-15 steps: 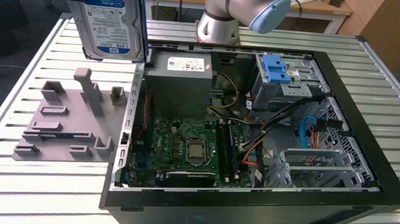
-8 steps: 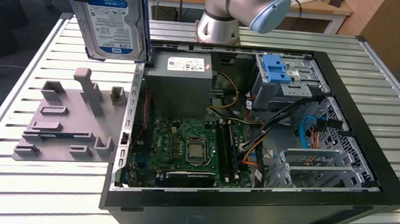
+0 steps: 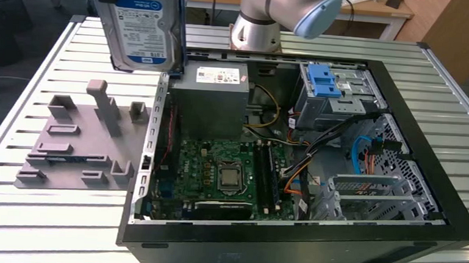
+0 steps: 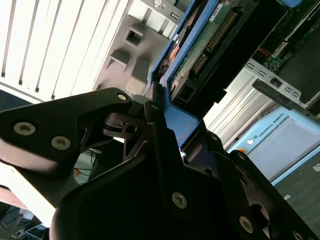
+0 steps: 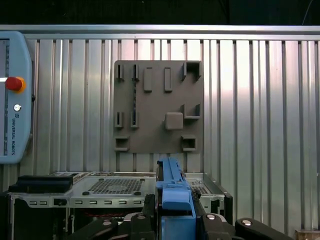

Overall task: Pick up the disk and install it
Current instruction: 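Pick up the disk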

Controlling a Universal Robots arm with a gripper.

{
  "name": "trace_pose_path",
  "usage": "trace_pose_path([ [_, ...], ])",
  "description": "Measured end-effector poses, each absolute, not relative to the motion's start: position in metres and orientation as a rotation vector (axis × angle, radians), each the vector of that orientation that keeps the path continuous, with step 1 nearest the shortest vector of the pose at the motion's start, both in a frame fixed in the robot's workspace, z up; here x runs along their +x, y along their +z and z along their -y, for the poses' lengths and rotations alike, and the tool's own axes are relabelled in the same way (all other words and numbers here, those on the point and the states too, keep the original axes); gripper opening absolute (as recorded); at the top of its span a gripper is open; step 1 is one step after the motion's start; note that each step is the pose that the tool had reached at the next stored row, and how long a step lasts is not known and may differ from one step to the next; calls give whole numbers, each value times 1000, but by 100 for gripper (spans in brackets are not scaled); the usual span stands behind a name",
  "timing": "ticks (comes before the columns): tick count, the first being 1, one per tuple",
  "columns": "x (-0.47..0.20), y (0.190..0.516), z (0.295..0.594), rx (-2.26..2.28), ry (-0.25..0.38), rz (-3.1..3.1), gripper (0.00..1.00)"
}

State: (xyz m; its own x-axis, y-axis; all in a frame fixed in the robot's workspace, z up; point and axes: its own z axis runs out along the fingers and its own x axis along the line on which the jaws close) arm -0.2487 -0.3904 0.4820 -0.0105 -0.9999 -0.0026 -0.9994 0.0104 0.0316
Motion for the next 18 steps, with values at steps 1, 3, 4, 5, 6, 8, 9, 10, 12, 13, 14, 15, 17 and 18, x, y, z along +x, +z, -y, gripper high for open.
trace_pose_path([
  [1, -246, 482, 390, 2195, -38, 2218, 36],
  [3, -243, 482, 391, 2195, -38, 2218, 36],
  [4, -241, 482, 391, 2196, -38, 2218, 36],
  [5, -240, 482, 391, 2196, -38, 2218, 36],
  [6, -238, 482, 391, 2196, -38, 2218, 36],
  [8, -235, 482, 391, 2196, -38, 2218, 36],
  [9, -234, 481, 391, 2196, -38, 2218, 36],
  [10, -233, 481, 391, 2195, -38, 2218, 36],
  [12, -230, 481, 391, 2195, -38, 2218, 36],
  [13, -228, 481, 391, 2195, -38, 2219, 36],
  [14, -227, 481, 391, 2195, -38, 2218, 36],
  [15, -226, 481, 391, 2195, -38, 2218, 36],
  [17, -223, 481, 391, 2195, -38, 2218, 36],
  [18, -222, 481, 391, 2195, -38, 2218, 36],
])
